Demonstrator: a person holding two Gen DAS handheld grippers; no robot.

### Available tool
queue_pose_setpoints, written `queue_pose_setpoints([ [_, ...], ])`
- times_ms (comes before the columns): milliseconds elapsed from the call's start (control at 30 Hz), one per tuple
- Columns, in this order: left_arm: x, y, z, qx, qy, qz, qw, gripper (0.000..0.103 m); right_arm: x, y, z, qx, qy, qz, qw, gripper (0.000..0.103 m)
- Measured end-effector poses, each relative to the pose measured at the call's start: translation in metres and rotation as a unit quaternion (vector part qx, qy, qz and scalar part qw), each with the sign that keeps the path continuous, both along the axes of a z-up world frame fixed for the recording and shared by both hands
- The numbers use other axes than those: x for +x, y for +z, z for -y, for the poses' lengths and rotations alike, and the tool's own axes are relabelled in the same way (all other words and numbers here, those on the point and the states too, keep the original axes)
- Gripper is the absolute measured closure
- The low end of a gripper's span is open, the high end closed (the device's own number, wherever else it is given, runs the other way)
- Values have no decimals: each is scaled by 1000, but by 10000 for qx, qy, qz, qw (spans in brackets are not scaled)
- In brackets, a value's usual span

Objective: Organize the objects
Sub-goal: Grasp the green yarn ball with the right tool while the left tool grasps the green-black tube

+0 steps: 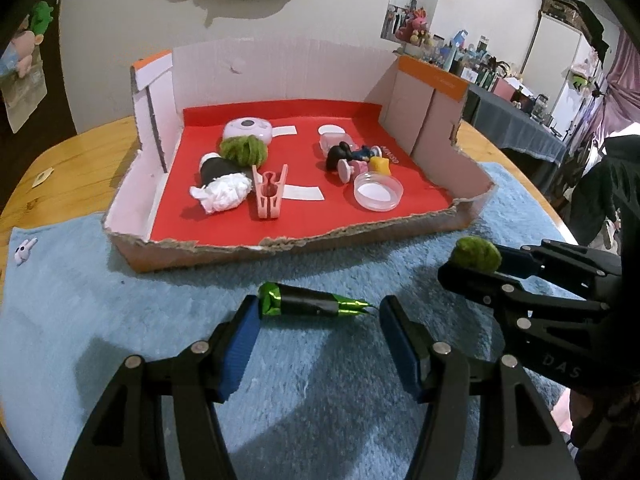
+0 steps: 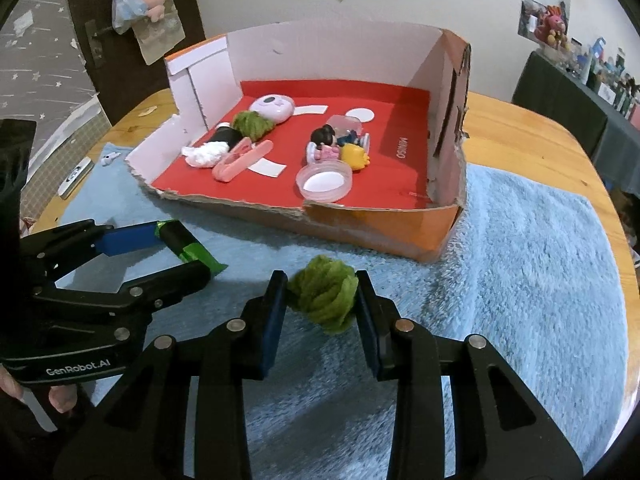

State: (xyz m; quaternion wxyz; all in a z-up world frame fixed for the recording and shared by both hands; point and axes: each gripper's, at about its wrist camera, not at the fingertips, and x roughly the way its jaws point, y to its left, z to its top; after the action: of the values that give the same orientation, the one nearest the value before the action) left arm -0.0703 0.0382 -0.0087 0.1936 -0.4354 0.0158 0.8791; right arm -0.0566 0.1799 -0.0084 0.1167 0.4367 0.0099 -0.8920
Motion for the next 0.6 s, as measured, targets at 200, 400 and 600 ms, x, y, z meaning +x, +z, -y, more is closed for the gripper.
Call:
queue_pose_setpoints([
  [200, 8, 3, 7, 56, -1, 61, 10000, 84, 11, 13, 8, -8, 88, -137, 9999, 71],
  [400, 6, -12, 16, 280, 60, 365, 9989, 85, 13, 12, 11, -1, 103, -122, 9999, 71],
  [600, 4, -8, 21, 351, 147, 337, 9987, 85, 14, 11, 13, -29, 170, -121, 9998, 71],
])
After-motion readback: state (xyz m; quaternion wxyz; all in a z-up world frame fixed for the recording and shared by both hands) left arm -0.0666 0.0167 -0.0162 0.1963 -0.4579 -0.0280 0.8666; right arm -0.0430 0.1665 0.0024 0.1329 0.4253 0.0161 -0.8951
